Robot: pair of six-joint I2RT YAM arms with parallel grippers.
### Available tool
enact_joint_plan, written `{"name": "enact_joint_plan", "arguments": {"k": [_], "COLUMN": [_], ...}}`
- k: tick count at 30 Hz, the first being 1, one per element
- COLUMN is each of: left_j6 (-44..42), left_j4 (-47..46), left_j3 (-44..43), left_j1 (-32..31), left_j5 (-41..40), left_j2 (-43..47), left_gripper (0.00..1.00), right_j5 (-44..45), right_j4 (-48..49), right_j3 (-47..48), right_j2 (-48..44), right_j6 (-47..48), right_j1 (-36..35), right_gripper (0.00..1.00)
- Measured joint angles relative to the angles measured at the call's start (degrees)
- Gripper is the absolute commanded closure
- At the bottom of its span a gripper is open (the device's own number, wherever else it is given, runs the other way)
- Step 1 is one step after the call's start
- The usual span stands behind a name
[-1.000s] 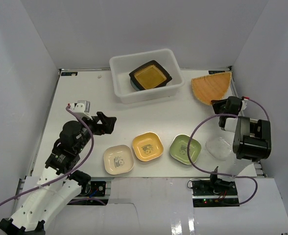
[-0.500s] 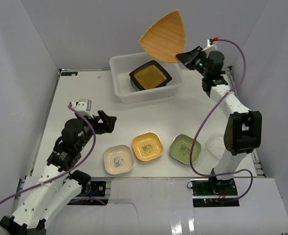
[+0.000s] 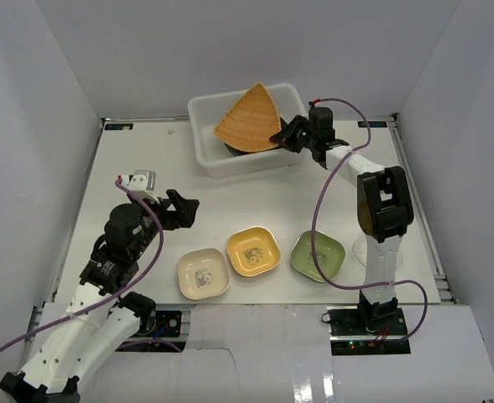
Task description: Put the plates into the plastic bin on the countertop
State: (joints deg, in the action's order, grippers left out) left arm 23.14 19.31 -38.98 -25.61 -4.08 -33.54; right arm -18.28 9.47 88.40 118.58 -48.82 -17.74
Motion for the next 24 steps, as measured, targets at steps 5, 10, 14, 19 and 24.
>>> {"name": "enact_joint_plan", "arguments": {"k": [5,10,14,19,24], "left_j6": [0.0,0.0,0.0,0.0,0.0], "left_j4": [0.0,0.0,0.0,0.0,0.0], "left_j3": [0.0,0.0,0.0,0.0,0.0], "left_j1": [0.0,0.0,0.0,0.0,0.0], "left_j5": [0.0,0.0,0.0,0.0,0.0], "left_j2": [0.0,0.0,0.0,0.0,-0.1], "left_gripper": [0.02,0.02,0.02,0.02,0.02], "right_j5": [2.4,3.3,3.3,4.2,6.4], "right_j4": [0.0,-0.8,-0.8,-0.8,-2.5], "right_j3": [0.4,4.3,5.9,5.8,3.5], "right_j2": [0.0,1.3,1.8,1.8,-0.6], "right_j6": [-0.1,-0.5,-0.3,0.6,4.5], "right_j1": [-0.1,0.0,0.2,0.4,0.4], "right_gripper": [0.77,0.63,0.53,0.34,0.14]}}
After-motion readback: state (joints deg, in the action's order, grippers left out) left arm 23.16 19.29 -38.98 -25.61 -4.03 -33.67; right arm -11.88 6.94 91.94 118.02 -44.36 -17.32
